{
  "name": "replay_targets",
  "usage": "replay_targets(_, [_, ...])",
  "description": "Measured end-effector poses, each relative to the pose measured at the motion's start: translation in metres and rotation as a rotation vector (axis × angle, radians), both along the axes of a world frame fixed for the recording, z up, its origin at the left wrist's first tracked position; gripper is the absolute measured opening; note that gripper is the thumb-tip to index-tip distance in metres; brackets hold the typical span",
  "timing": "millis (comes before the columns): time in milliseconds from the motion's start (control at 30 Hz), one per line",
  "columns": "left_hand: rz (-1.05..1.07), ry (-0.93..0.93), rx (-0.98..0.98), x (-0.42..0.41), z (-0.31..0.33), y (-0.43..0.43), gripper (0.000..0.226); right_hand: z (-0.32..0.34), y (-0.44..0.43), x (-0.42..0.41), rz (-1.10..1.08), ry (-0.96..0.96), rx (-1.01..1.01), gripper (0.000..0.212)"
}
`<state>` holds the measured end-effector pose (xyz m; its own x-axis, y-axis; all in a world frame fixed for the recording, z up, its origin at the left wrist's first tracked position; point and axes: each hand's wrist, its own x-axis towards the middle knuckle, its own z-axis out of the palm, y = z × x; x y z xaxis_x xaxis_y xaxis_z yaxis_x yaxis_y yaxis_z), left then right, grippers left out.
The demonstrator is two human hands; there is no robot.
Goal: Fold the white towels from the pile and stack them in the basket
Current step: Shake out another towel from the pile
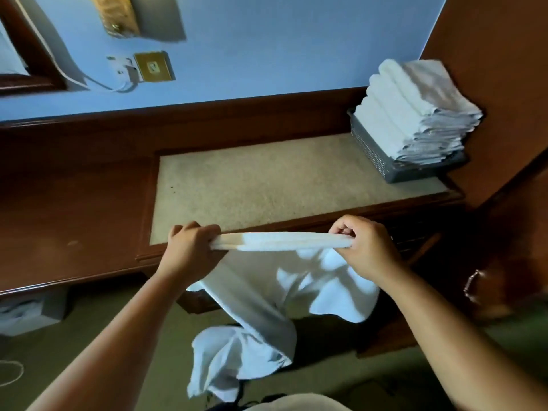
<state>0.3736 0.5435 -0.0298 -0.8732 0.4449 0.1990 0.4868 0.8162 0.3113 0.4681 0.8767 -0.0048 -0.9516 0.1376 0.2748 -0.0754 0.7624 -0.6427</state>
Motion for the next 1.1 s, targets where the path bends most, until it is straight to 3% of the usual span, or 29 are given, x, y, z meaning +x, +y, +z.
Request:
replay_targets(100, [0.144,0.02,-0.019,-0.003,0.018,-0.022,0.009,0.003,-0.001,-0.01,0.099,-0.202,0.011,0.021])
replay_targets(200, [0.299,0.058,-0.015,-0.002,0.035,-0.046,0.021,0.0,0.008,-0.022,0.117,-0.336,0.096,0.019])
replay_targets(367, [0.459,0.173,-0.025,-0.001,0.054,-0.08,0.021,-0.005,0.032,-0.038,0.017,-0.271,0.154,0.01])
replay_targets(533, [0.563,0.259,-0.111,0.002,0.059,-0.102,0.018,-0.002,0.037,-0.045,-0.044,-0.059,0.163,0.008])
replay_targets(733, [0.757,0.158,-0.091,0.012,0.044,-0.144,0.011,0.006,0.035,-0.044,-0.092,0.023,0.073,0.013])
replay_targets(833, [0.847,0.115,0.046,0.016,0.043,-0.154,0.009,0.003,0.036,-0.04,-0.176,-0.03,-0.034,0.013])
replay_targets(900, [0.886,0.049,0.277,0.019,0.048,-0.153,0.015,0.003,0.037,-0.039,-0.238,-0.054,-0.07,0.014])
replay_targets(1000, [0.813,-0.091,0.686,0.021,0.059,-0.133,0.021,-0.001,0.033,-0.043,-0.256,-0.254,0.047,0.016])
replay_targets(1100, [0.606,-0.191,0.924,0.026,0.077,-0.085,0.026,-0.006,-0.005,-0.043,-0.131,-0.409,0.21,0.01])
